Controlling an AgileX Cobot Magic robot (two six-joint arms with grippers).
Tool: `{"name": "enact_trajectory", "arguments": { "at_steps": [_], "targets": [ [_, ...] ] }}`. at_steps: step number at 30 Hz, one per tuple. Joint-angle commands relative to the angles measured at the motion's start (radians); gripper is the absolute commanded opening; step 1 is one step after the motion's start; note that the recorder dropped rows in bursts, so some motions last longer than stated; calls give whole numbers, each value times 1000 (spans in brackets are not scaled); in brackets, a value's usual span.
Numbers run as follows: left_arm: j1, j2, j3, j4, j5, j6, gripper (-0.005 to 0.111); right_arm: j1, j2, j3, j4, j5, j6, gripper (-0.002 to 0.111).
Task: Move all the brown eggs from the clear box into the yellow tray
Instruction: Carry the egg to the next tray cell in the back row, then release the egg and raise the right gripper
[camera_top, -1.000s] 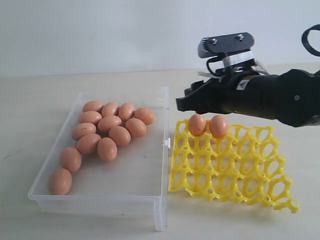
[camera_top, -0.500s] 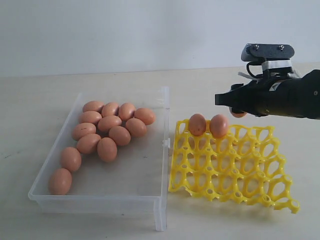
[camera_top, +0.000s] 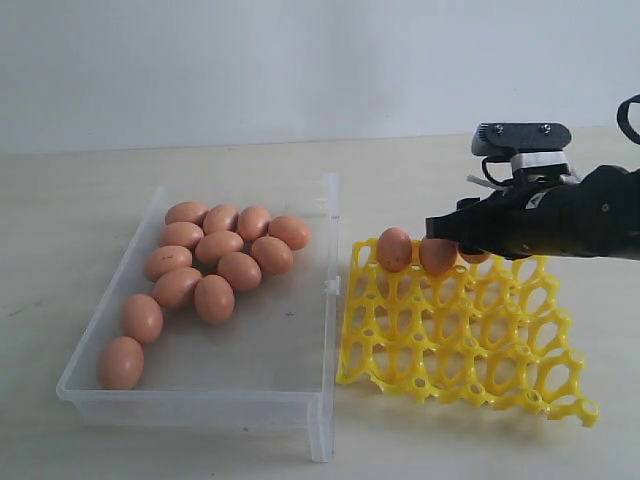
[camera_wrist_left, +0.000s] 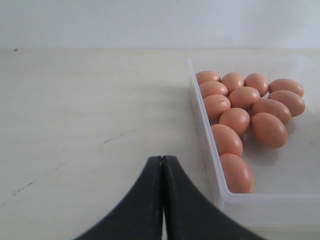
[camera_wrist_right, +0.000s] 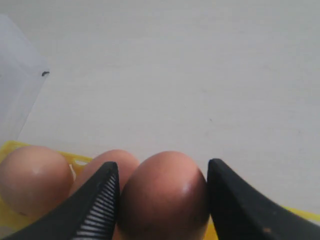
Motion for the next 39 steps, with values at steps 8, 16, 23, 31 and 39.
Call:
{"name": "enact_trajectory", "arguments": {
  "at_steps": [8, 16, 23, 31, 39],
  "targets": [
    [1, -6, -4, -2, -4, 2, 0, -9, 32, 5, -11, -11, 2, 0],
    [1, -6, -4, -2, -4, 2, 0, -9, 32, 5, -11, -11, 2, 0],
    [1, -6, -4, -2, -4, 2, 0, -9, 30, 5, -13, 0, 2, 12],
    [1, -6, -4, -2, -4, 2, 0, -9, -19, 5, -13, 5, 2, 63],
    [1, -6, -4, -2, -4, 2, 0, -9, -85, 5, -10, 5, 2, 64]
  ]
}}
